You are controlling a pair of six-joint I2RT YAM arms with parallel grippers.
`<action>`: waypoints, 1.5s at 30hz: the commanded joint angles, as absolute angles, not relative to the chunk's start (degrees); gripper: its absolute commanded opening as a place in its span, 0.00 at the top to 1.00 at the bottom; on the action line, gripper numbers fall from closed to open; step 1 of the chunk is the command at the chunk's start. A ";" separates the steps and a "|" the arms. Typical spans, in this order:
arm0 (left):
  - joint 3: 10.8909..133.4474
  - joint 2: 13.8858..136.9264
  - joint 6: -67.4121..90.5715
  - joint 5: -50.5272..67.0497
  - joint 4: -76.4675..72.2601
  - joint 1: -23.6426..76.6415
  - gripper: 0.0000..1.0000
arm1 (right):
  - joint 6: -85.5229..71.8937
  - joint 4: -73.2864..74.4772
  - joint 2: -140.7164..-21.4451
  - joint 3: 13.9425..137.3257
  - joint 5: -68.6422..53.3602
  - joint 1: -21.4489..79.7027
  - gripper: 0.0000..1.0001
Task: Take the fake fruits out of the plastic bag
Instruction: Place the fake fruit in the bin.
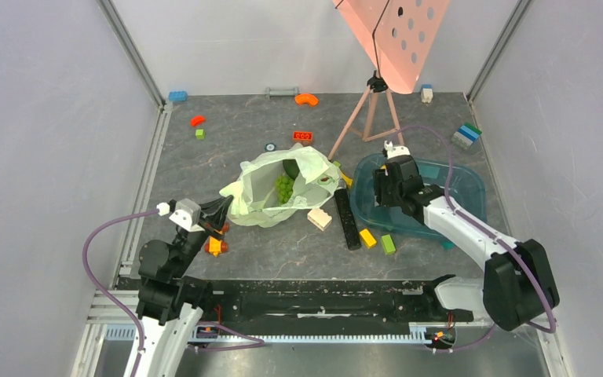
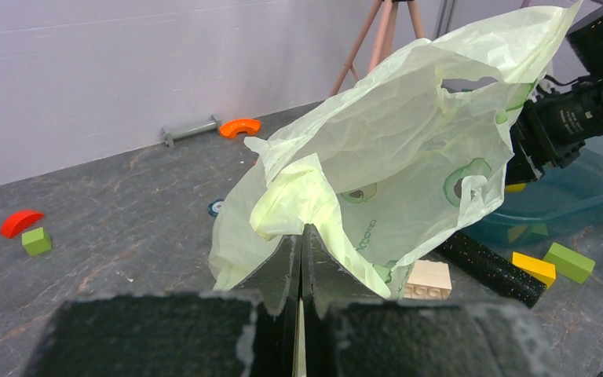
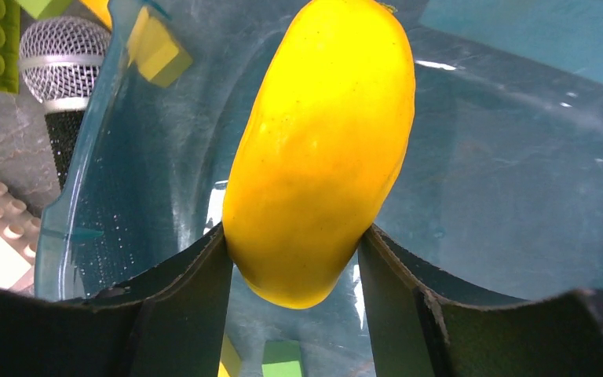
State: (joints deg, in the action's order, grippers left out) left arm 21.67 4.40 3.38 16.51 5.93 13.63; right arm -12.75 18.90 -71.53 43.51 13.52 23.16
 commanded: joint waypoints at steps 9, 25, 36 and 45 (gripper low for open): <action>21.45 4.07 1.93 15.47 5.71 13.87 0.98 | -11.95 12.26 -77.84 42.63 6.02 22.58 0.50; 21.31 4.17 1.94 15.40 5.71 13.97 0.98 | -11.80 11.27 -78.35 41.04 3.88 22.59 0.13; 21.27 4.39 1.89 15.45 5.71 14.00 0.98 | -11.60 14.09 -70.78 40.38 2.66 22.59 0.12; 21.19 4.42 1.85 15.55 5.41 14.06 0.98 | -9.69 16.58 -57.31 39.81 4.90 22.59 0.12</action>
State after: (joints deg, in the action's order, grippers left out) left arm 21.34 4.34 3.38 16.34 5.96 13.98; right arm -11.60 16.34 -63.57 40.47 4.40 22.74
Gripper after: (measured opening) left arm 0.026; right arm 0.884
